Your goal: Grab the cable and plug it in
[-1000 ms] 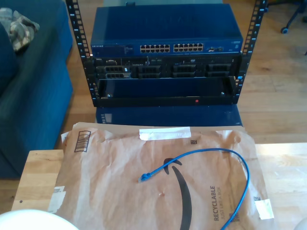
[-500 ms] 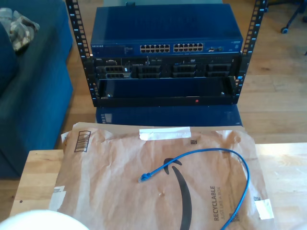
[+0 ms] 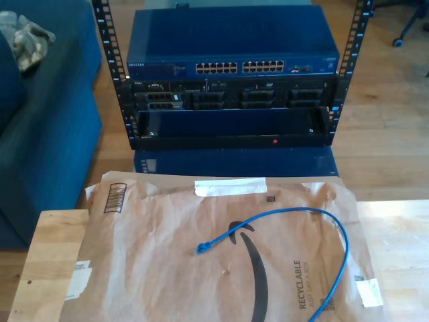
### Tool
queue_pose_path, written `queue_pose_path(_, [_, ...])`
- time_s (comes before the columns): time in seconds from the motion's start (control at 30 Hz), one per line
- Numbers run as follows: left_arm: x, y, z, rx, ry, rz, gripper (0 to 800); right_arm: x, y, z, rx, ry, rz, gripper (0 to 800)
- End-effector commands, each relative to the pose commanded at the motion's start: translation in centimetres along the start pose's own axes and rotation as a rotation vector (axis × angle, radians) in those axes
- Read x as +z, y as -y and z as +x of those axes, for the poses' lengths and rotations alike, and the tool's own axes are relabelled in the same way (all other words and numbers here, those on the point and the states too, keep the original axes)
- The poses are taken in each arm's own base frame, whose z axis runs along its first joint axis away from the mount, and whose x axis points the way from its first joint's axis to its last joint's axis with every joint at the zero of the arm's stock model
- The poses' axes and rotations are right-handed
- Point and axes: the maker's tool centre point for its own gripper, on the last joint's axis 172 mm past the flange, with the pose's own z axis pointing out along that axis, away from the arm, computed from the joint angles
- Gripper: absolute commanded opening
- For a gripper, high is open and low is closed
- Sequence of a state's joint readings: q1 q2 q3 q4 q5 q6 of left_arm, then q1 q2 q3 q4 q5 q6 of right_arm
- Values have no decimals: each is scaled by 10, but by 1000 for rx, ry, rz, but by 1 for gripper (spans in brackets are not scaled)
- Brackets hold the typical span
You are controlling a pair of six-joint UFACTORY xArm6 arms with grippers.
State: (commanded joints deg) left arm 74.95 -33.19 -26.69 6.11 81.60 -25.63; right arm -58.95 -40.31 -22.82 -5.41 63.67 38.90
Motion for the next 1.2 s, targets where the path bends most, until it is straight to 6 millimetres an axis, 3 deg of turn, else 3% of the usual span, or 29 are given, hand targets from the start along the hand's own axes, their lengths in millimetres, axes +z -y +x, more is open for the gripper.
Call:
queue_pose_path(0.2, [-14,-39,-14,10,-35,6,800,-18,65,-50,-55,-29,25,794])
queue_pose_path(0.33, [-18,-72,-46,44,14,-14,800,-35,85,-93,-48,-15,0,794])
queue_pose_path(0.53, [-16,-110,-87,70,-36,45,800,-47,121,-175,-77,-28,32,793])
queue_pose_path(0.73, [-15,-146,-127,87,-110,108,800,-59,142,-274,-145,-5,34,791])
queue_pose_path(0.93, [-18,-178,-166,93,-179,141,800,-68,167,-345,-208,-14,8,791])
queue_pose_path(1.1, [-5,-199,-174,106,-204,130,800,-60,179,-405,-281,-4,-26,793])
queue_pose_path(1.2, [-7,-201,-180,100,-197,119,800,-54,174,-439,-315,38,-63,794])
